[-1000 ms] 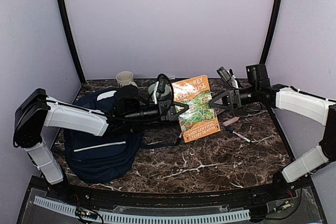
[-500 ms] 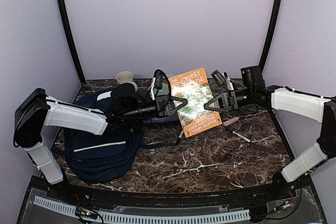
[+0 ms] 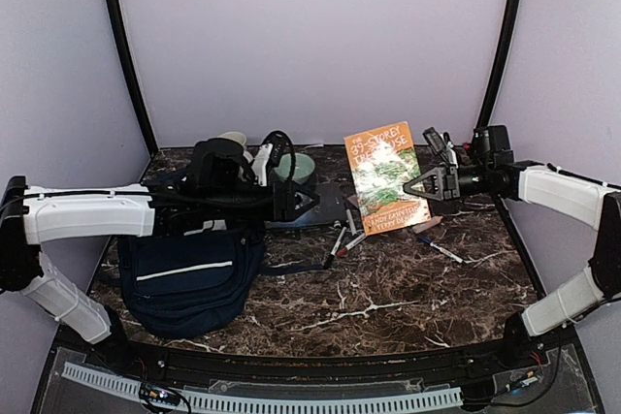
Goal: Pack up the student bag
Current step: Pass from the left arm to the right, then adjust the student bag at the center of the board.
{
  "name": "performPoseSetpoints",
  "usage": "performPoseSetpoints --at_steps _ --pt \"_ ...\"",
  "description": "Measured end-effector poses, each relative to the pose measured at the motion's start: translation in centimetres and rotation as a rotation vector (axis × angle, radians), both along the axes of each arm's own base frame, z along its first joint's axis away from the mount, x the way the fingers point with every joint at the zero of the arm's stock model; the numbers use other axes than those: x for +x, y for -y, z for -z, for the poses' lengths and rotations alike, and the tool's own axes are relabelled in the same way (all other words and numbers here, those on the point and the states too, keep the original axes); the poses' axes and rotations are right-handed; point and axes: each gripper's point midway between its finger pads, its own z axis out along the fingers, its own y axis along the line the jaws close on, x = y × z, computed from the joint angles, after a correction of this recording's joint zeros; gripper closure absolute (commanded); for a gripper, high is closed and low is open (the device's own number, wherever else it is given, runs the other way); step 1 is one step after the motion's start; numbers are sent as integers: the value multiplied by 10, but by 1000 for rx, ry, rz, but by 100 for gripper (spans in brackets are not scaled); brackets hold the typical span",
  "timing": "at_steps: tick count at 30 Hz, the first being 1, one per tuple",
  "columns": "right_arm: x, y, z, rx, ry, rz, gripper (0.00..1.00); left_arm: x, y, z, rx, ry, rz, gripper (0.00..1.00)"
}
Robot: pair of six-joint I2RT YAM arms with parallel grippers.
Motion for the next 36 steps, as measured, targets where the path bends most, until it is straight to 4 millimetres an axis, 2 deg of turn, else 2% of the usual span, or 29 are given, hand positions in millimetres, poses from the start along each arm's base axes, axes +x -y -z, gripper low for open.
performPoseSetpoints --at_steps 2,4,6,9,11,13,14,16,18,21,23,26,28,32,36 --pt "10 17 8 -35 35 52 100 -5 -19 1 97 -9 -32 40" --pt "12 25 19 -78 48 74 100 -14 -41 6 206 -32 -60 42" --pt "7 27 31 -107 66 73 100 -26 -61 16 311 -73 -75 43" --pt "-8 32 47 -143 75 88 100 -58 -88 33 476 -151 -56 45" --pt "-14 34 49 -156 88 96 100 -81 -105 43 583 -204 -32 53" --pt "-14 35 46 -161 121 100 100 -99 -121 51 677 -246 -16 67" --pt "-13 35 44 -160 139 101 100 -106 -130 55 727 -266 -11 70" --pt "-13 35 43 -163 156 103 100 -117 -145 64 829 -296 3 69" --pt "-12 36 43 -166 163 103 100 -124 -156 75 939 -319 19 63" --pt "-12 36 43 -166 164 103 100 -129 -165 93 1099 -326 47 61" --pt "-13 36 44 -167 164 103 100 -131 -168 106 1198 -323 75 71" --pt "-13 36 45 -169 163 102 100 -134 -170 122 1304 -310 124 77" --pt "-13 36 45 -169 164 102 100 -135 -169 133 1367 -295 172 74" --pt "-14 36 47 -171 163 102 100 -135 -169 140 1407 -278 213 61" --pt "-13 36 48 -173 170 101 100 -132 -171 149 1458 -258 234 58"
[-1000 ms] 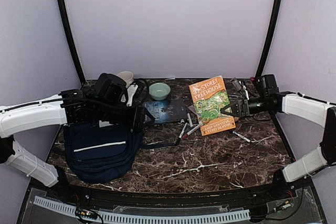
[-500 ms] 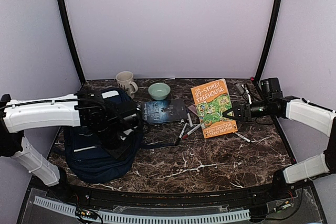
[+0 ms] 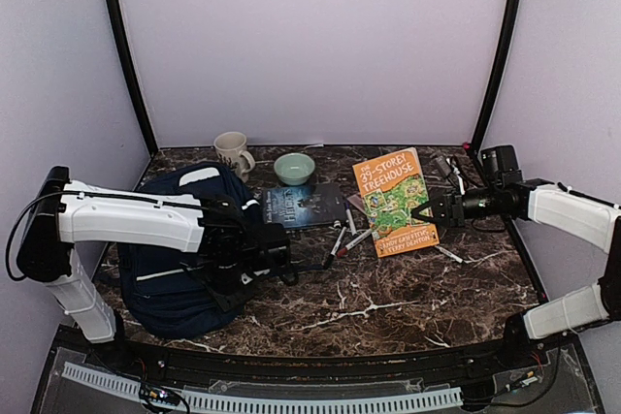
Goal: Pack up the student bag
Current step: Adjust the student bag at the center of the board.
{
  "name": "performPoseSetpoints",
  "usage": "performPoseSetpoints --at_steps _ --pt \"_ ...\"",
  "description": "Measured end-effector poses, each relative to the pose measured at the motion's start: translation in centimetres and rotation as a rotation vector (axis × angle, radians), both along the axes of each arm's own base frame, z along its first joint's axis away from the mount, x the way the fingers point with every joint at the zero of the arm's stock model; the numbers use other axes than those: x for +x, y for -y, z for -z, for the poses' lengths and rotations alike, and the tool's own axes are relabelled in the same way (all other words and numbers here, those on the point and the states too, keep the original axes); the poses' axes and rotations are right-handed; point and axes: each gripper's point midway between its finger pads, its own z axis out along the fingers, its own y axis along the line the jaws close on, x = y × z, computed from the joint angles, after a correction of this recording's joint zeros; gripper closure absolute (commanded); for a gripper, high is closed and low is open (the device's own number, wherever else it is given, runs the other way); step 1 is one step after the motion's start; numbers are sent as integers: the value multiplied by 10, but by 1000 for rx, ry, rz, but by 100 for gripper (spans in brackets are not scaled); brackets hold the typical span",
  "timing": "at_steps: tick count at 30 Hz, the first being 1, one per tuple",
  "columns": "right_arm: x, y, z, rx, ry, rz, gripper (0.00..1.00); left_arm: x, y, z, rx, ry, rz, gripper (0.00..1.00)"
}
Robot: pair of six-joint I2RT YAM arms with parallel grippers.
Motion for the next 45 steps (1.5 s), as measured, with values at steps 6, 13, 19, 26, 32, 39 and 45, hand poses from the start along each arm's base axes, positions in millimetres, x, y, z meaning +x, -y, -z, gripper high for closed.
performPoseSetpoints --at_steps 6,13,19,26,32,39,45 --pt "0 0 2 -5 3 2 100 2 -6 16 62 -3 21 55" --pt "0 1 2 -5 4 4 100 8 -7 38 126 5 31 76" --pt "0 2 2 -10 8 10 100 14 -3 39 151 23 28 100" --pt "0 3 0 -11 21 16 100 23 51 13 -33 41 9 100" --pt "1 4 0 -16 22 22 100 30 72 11 -105 62 5 98" --pt "1 4 1 -18 21 25 100 37 71 9 -93 101 15 100" --pt "2 4 1 -17 27 25 100 57 83 -46 -219 239 39 100"
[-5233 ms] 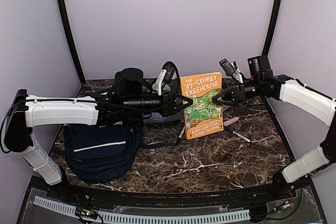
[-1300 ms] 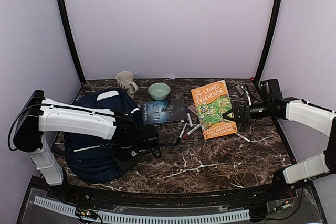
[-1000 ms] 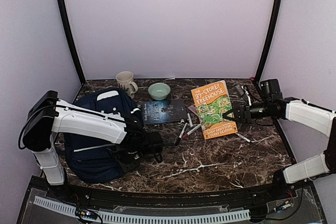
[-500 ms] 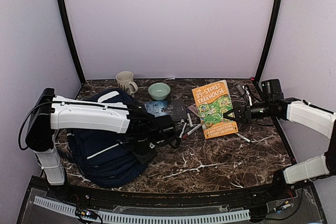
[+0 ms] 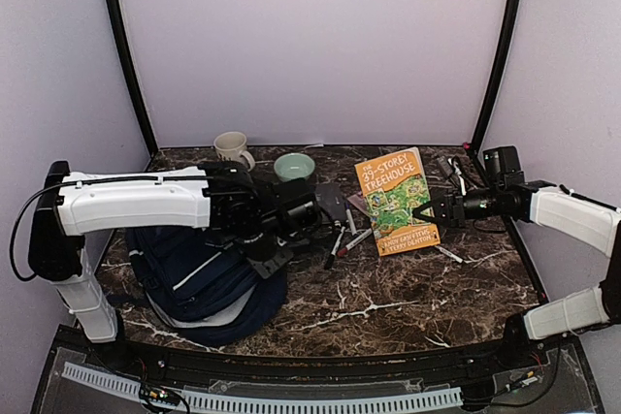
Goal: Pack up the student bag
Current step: Adjust the student bag at the center of the board.
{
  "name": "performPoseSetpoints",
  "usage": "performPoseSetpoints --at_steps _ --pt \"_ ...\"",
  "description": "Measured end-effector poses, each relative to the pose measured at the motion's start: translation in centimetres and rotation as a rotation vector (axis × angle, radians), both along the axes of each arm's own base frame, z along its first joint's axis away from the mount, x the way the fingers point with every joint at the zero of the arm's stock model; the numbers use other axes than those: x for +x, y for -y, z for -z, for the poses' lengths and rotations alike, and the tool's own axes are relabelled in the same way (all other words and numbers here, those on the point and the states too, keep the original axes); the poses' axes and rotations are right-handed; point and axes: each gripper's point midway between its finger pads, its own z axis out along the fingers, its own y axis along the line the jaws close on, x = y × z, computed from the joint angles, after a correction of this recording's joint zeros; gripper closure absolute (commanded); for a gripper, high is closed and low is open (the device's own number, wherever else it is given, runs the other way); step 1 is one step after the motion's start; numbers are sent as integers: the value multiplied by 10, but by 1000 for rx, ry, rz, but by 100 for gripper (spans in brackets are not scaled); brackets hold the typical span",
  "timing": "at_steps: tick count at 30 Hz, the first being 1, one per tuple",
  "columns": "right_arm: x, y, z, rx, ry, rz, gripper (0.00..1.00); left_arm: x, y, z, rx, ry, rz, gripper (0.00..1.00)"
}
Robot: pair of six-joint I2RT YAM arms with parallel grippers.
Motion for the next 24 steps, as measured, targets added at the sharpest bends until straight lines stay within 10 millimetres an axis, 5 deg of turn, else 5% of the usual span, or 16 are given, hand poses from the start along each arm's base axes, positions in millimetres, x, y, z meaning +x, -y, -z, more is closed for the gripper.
performPoseSetpoints --at_steps 3,6,8,13,18,24 --pt "0 0 0 0 1 0 100 20 17 -36 -77 96 -1 100" --pt "0 0 0 0 2 1 100 29 20 -48 -92 135 -5 100" --pt "1 0 0 -2 2 3 100 29 14 -40 -70 125 -10 95" --pt "2 2 1 -4 3 9 100 17 -3 5 -6 55 -29 55" --pt "2 2 1 -4 4 10 100 5 -17 30 27 1 -61 52" --pt "2 2 1 -4 4 10 100 -14 -26 30 -52 -56 -93 49"
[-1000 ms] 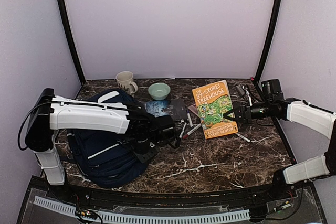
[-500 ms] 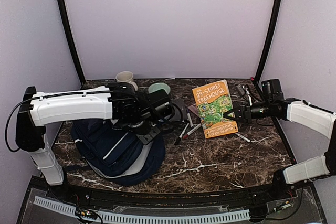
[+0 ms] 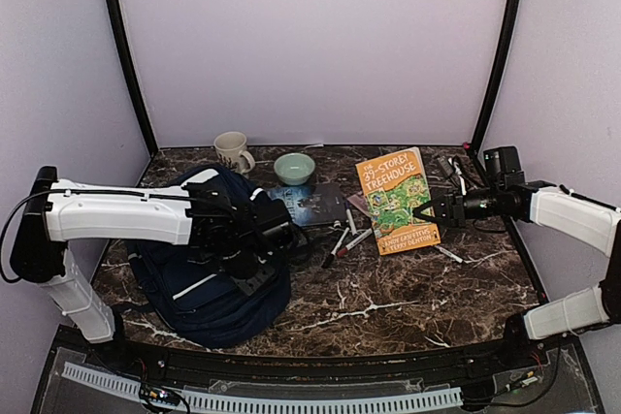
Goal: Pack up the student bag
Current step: Adjust the student bag at the center of the board, then pick up the largest pocket of the bag from the student bag.
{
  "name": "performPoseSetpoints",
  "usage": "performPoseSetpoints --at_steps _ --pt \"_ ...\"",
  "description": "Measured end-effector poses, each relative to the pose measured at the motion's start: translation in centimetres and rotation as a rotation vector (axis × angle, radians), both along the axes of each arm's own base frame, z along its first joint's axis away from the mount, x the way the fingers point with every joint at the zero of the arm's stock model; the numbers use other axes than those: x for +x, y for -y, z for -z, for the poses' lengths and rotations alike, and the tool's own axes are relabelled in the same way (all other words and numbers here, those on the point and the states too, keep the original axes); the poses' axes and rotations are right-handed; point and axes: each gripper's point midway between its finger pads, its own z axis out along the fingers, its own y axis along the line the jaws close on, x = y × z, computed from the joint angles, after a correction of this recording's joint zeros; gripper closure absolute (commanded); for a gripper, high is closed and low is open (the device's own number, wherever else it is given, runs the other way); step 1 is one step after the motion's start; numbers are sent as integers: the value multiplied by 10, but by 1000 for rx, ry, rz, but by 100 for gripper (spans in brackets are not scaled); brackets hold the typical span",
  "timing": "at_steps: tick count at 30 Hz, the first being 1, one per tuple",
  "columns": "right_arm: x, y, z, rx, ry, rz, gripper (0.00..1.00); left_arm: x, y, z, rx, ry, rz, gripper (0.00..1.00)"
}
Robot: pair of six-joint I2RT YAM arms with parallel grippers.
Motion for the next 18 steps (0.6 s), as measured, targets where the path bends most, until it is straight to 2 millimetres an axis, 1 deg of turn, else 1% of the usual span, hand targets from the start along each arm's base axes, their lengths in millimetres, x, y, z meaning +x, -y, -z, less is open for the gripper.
performPoseSetpoints --at_steps 5,8,11,14,18 --pt "0 0 0 0 0 0 100 -22 -10 -7 -79 -72 -13 47" --pt "1 0 1 1 0 -1 100 -35 -15 -4 -103 -121 -15 46" --pt "1 0 2 1 -7 0 100 -47 -17 4 -114 -182 -10 46" --pt "2 0 3 1 -11 1 100 -53 -18 11 -108 -217 -8 47" --pt "2 0 3 1 -15 2 100 -51 -19 23 -69 -218 -10 50"
